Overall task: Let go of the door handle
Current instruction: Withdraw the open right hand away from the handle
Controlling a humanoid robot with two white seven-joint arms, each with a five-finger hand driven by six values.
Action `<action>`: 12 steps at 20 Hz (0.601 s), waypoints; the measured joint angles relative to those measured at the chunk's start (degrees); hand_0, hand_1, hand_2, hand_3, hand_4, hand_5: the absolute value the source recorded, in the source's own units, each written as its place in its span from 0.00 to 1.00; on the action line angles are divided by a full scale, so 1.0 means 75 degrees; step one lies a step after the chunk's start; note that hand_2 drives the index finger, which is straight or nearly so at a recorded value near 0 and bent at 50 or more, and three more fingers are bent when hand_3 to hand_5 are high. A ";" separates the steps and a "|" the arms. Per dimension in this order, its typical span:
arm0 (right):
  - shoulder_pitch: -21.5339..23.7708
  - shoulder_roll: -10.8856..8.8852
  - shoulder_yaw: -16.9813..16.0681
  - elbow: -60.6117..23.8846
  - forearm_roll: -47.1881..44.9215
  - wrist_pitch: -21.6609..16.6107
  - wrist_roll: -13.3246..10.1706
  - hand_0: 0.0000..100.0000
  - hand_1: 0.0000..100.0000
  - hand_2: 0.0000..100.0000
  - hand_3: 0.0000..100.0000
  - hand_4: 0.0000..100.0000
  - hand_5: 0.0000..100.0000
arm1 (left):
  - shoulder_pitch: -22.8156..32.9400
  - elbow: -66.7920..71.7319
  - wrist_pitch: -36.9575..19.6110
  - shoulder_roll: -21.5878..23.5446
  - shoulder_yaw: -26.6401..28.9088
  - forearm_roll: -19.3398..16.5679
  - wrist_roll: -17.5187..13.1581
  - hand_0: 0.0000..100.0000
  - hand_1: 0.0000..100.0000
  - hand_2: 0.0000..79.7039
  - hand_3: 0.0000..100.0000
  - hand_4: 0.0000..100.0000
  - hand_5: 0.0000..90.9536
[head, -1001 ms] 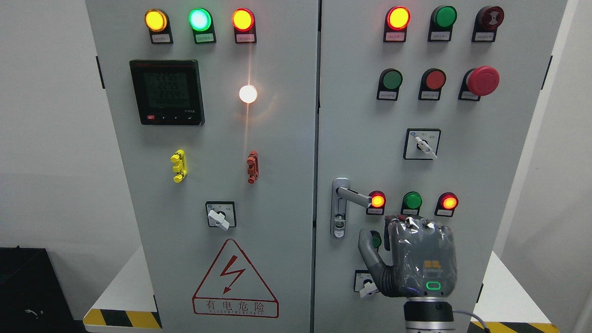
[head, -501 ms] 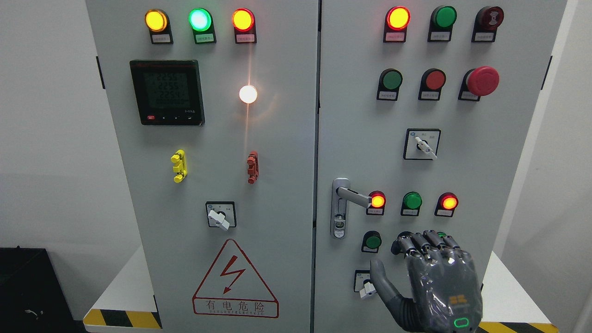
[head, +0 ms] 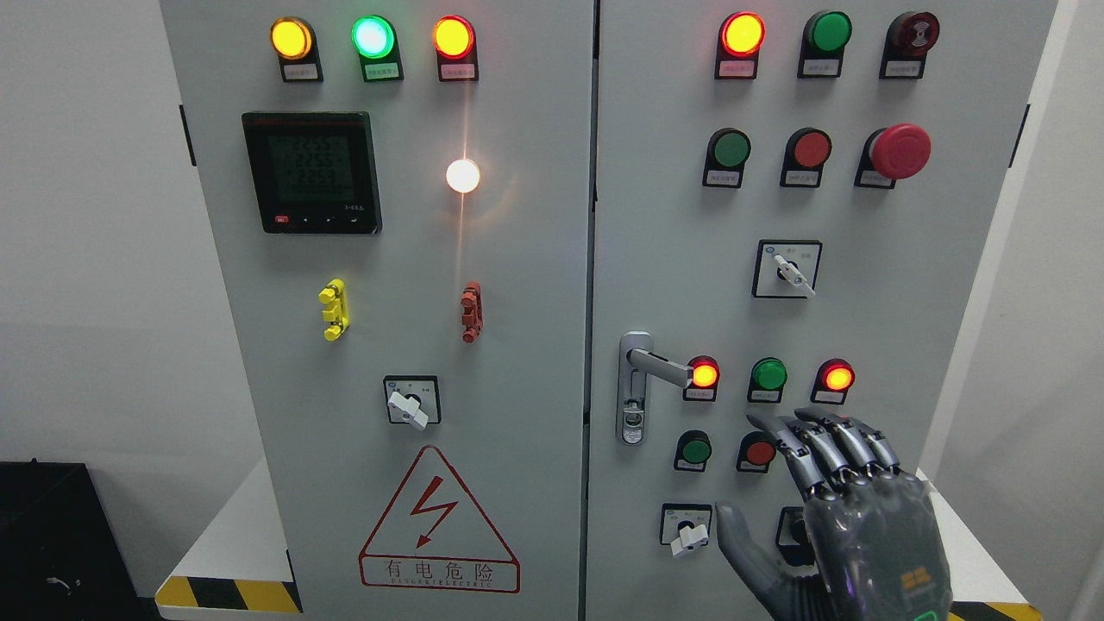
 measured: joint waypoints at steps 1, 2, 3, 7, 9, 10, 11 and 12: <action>0.0007 0.0008 -0.0053 -0.0014 -0.0061 -0.0042 -0.0003 0.52 0.22 0.08 0.05 0.06 0.00 | 0.0000 0.0000 0.0000 0.0000 0.0000 0.0000 0.0000 0.12 0.56 0.00 0.00 0.00 0.00; 0.0017 0.0021 -0.0101 -0.0029 -0.0109 -0.0072 -0.0009 0.52 0.22 0.09 0.05 0.05 0.00 | 0.0000 0.0000 0.0000 0.0000 0.0000 -0.0001 0.0000 0.12 0.56 0.00 0.00 0.00 0.00; 0.0022 0.0037 -0.0143 -0.0042 -0.0155 -0.0095 -0.0018 0.52 0.22 0.09 0.05 0.05 0.00 | 0.0000 0.0000 0.0000 0.0000 0.0000 -0.0001 0.0000 0.12 0.56 0.00 0.00 0.00 0.00; 0.0038 0.0100 -0.0268 -0.0082 -0.0266 -0.0129 0.0022 0.50 0.23 0.09 0.05 0.04 0.00 | 0.0000 -0.0001 0.0000 0.0000 0.0000 -0.0001 0.0000 0.12 0.56 0.00 0.00 0.00 0.00; 0.0046 0.0126 -0.0312 -0.0099 -0.0298 -0.0132 0.0034 0.50 0.23 0.09 0.05 0.04 0.00 | 0.0000 -0.0001 0.0000 0.0000 0.0000 -0.0001 0.0000 0.12 0.56 0.00 0.00 0.00 0.00; 0.0048 0.0138 -0.0330 -0.0105 -0.0309 -0.0133 0.0045 0.50 0.23 0.09 0.05 0.04 0.00 | 0.0000 -0.0001 0.0000 0.0000 0.0000 -0.0002 0.0000 0.12 0.56 0.00 0.00 0.00 0.00; 0.0050 0.0145 -0.0347 -0.0110 -0.0319 -0.0134 0.0054 0.50 0.23 0.09 0.05 0.04 0.00 | 0.0000 0.0000 0.0000 0.0000 0.0000 -0.0002 0.0000 0.12 0.56 0.00 0.00 0.00 0.00; 0.0051 0.0155 -0.0363 -0.0116 -0.0327 -0.0134 0.0060 0.50 0.23 0.09 0.05 0.04 0.00 | 0.0000 0.0000 0.0000 0.0000 0.0000 -0.0002 0.0000 0.12 0.56 0.00 0.00 0.00 0.00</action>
